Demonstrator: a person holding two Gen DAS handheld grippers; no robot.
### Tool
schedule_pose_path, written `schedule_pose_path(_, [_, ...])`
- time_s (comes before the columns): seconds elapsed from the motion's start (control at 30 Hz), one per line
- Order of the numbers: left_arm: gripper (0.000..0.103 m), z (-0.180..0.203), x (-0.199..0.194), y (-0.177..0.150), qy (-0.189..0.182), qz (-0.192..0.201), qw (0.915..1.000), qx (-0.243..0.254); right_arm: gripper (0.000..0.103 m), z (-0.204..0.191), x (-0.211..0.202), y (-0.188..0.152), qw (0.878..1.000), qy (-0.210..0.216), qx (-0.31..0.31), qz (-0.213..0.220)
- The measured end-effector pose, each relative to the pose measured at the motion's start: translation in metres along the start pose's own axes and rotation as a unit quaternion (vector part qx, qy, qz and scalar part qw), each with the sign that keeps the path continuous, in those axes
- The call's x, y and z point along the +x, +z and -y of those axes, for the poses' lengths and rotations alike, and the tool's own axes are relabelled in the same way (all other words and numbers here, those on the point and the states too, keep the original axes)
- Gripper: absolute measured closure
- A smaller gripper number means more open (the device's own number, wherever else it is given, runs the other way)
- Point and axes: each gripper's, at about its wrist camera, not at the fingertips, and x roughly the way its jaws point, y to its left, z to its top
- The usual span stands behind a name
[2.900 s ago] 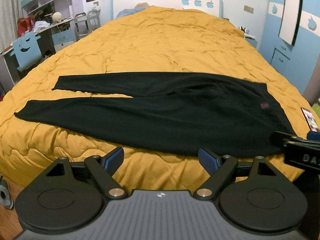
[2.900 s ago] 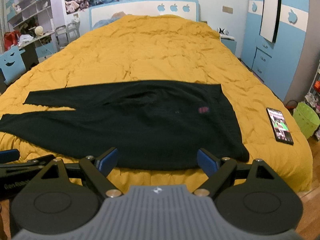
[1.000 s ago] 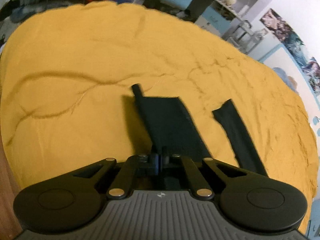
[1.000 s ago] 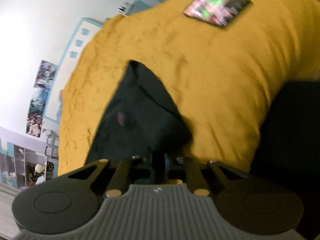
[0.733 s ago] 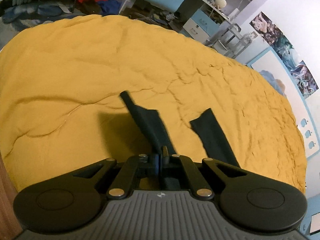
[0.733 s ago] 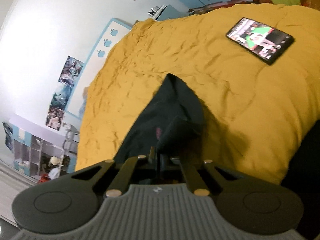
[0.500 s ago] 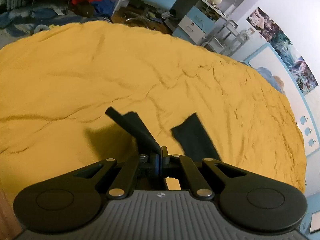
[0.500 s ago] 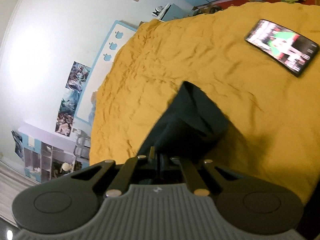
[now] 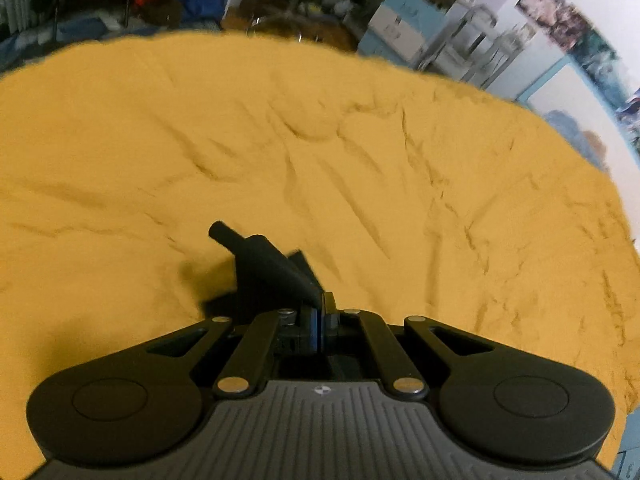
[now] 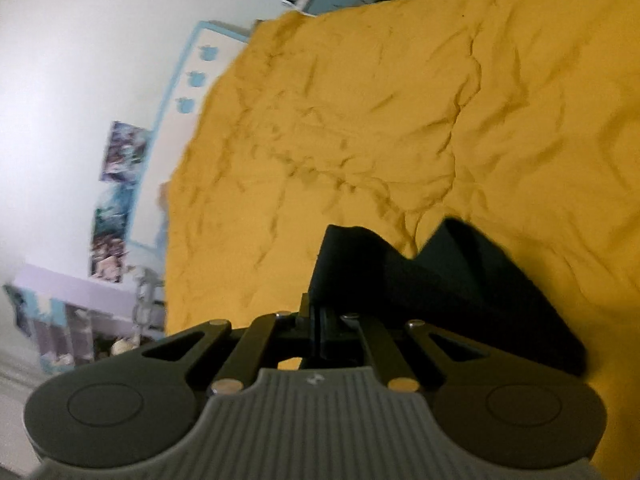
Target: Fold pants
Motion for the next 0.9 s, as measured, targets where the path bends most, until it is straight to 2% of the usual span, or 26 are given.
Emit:
schedule_pose_path(0.07, [0.102, 0.011, 0.021, -0.002, 0.023, -0.008, 0.9997, 0.004, 0.103, 0.002, 0.027, 0.011, 1.0, -0.028, 0.004, 0.003])
schedule_pose_path(0.13, [0.097, 0.019, 0.037, -0.004, 0.023, -0.004, 0.9996, 0.014, 0.103, 0.007, 0.049, 0.017, 0.999, -0.037, 0.0, 0.01])
schedule_pose_path(0.17, [0.083, 0.022, 0.042, -0.005, 0.028, 0.004, 0.9993, 0.024, 0.103, 0.007, 0.06, 0.017, 0.999, -0.044, -0.016, 0.008])
schedule_pose_path(0.2, [0.076, 0.025, 0.046, -0.004, 0.039, 0.009, 0.9981, 0.047, 0.1, 0.008, 0.071, 0.019, 0.998, -0.05, -0.027, -0.001])
schedule_pose_path(0.23, [0.063, 0.028, 0.048, -0.003, 0.055, 0.014, 0.9958, 0.073, 0.093, 0.012, 0.076, 0.021, 0.998, -0.059, -0.035, -0.003])
schedule_pose_path(0.27, [0.059, 0.031, 0.047, -0.001, 0.073, 0.025, 0.9919, 0.101, 0.083, 0.012, 0.078, 0.024, 0.997, -0.07, -0.045, 0.003])
schedule_pose_path(0.3, [0.058, 0.032, 0.043, 0.002, 0.09, 0.044, 0.9868, 0.127, 0.078, 0.013, 0.077, 0.026, 0.996, -0.073, -0.058, 0.012])
schedule_pose_path(0.33, [0.056, 0.031, 0.037, 0.005, 0.102, 0.066, 0.9815, 0.148, 0.074, 0.013, 0.074, 0.029, 0.994, -0.071, -0.074, 0.024])
schedule_pose_path(0.37, [0.054, 0.026, 0.028, 0.008, 0.107, 0.094, 0.9773, 0.157, 0.074, 0.013, 0.069, 0.03, 0.992, -0.072, -0.092, 0.04])
schedule_pose_path(0.4, [0.05, 0.018, 0.016, 0.012, 0.108, 0.13, 0.9737, 0.152, 0.073, 0.013, 0.064, 0.032, 0.99, -0.073, -0.108, 0.052])
schedule_pose_path(0.43, [0.038, 0.008, 0.006, 0.015, 0.106, 0.16, 0.9714, 0.14, 0.073, 0.013, 0.06, 0.034, 0.988, -0.077, -0.121, 0.058])
schedule_pose_path(0.47, [0.03, -0.002, -0.003, 0.018, 0.099, 0.182, 0.97, 0.128, 0.073, 0.015, 0.056, 0.034, 0.986, -0.084, -0.129, 0.058])
schedule_pose_path(0.53, [0.03, -0.016, -0.012, 0.019, 0.084, 0.192, 0.9689, 0.133, 0.073, 0.02, 0.049, 0.031, 0.985, -0.086, -0.141, 0.048])
schedule_pose_path(0.57, [0.033, -0.017, -0.011, 0.016, 0.073, 0.185, 0.9681, 0.153, 0.073, 0.02, 0.046, 0.027, 0.984, -0.085, -0.153, 0.044])
schedule_pose_path(0.6, [0.033, -0.017, -0.013, 0.008, 0.059, 0.181, 0.9636, 0.188, 0.073, 0.018, 0.043, 0.021, 0.981, -0.082, -0.169, 0.041])
schedule_pose_path(0.67, [0.034, -0.014, -0.015, -0.016, 0.036, 0.186, 0.946, 0.263, 0.071, 0.011, 0.036, 0.005, 0.973, -0.077, -0.214, 0.036])
schedule_pose_path(0.73, [0.034, -0.006, -0.014, -0.047, 0.019, 0.176, 0.9216, 0.346, 0.071, 0.002, 0.031, -0.014, 0.96, -0.07, -0.269, 0.029])
schedule_pose_path(0.8, [0.034, 0.002, -0.008, -0.076, 0.008, 0.162, 0.8952, 0.415, 0.071, -0.011, 0.031, -0.036, 0.941, -0.064, -0.33, 0.019])
schedule_pose_path(0.87, [0.034, 0.008, 0.004, -0.096, 0.01, 0.141, 0.8799, 0.454, 0.071, -0.027, 0.036, -0.06, 0.917, -0.053, -0.395, 0.005])
schedule_pose_path(0.9, [0.034, 0.009, 0.009, -0.101, 0.012, 0.128, 0.8786, 0.46, 0.071, -0.035, 0.037, -0.073, 0.904, -0.045, -0.425, 0.0])
